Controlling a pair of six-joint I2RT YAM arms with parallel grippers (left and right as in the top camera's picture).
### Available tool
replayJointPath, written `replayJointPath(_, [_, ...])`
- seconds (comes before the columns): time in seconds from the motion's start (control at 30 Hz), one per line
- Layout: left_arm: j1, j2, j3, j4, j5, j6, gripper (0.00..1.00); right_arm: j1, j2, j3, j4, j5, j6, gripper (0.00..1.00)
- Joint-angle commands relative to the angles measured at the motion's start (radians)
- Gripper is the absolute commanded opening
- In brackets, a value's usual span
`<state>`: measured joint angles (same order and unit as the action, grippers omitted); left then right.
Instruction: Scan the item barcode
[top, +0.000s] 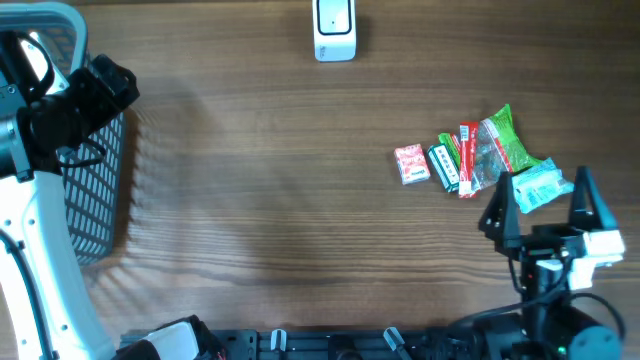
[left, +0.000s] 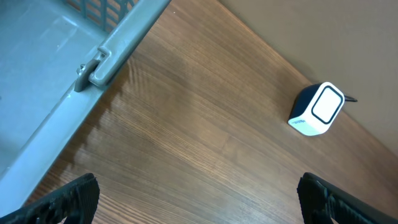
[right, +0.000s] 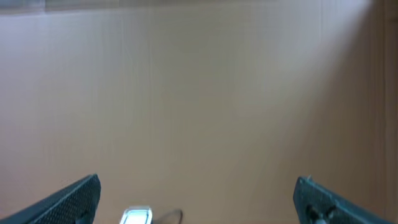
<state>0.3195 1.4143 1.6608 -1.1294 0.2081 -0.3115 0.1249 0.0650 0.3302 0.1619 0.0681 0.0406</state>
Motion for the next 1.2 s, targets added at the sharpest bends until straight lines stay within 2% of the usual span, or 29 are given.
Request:
replayJointPath(0.0, [-0.003, -0.002, 0.008, 0.002, 0.012, 0.016, 1.00, -0.032, -0.062, -0.145, 0.126, -0.017, 0.117, 1.00])
replayJointPath(0.17, [-0.003, -0.002, 0.008, 0.002, 0.012, 0.016, 1.00, -0.068, -0.061, -0.262, 0.171, -0.017, 0.288, 1.00])
replayJointPath(0.33, [-0.003, -0.002, 0.008, 0.002, 0.012, 0.016, 1.00, -0.067, -0.062, -0.326, 0.123, -0.042, 0.298, 1.00])
replayJointPath(0.5, [-0.003, -0.002, 0.008, 0.002, 0.012, 0.016, 1.00, -0.067, -0.062, -0.326, 0.032, -0.137, 0.146, 1.00])
replayJointPath(0.67, [-0.003, -0.002, 0.008, 0.002, 0.012, 0.016, 1.00, -0.066, -0.062, -0.326, -0.128, -0.213, 0.008, 1.00])
replayJointPath(1.17, [-0.003, -0.002, 0.008, 0.002, 0.012, 0.016, 1.00, -0.066, -0.061, -0.325, -0.151, -0.215, -0.013, 1.00])
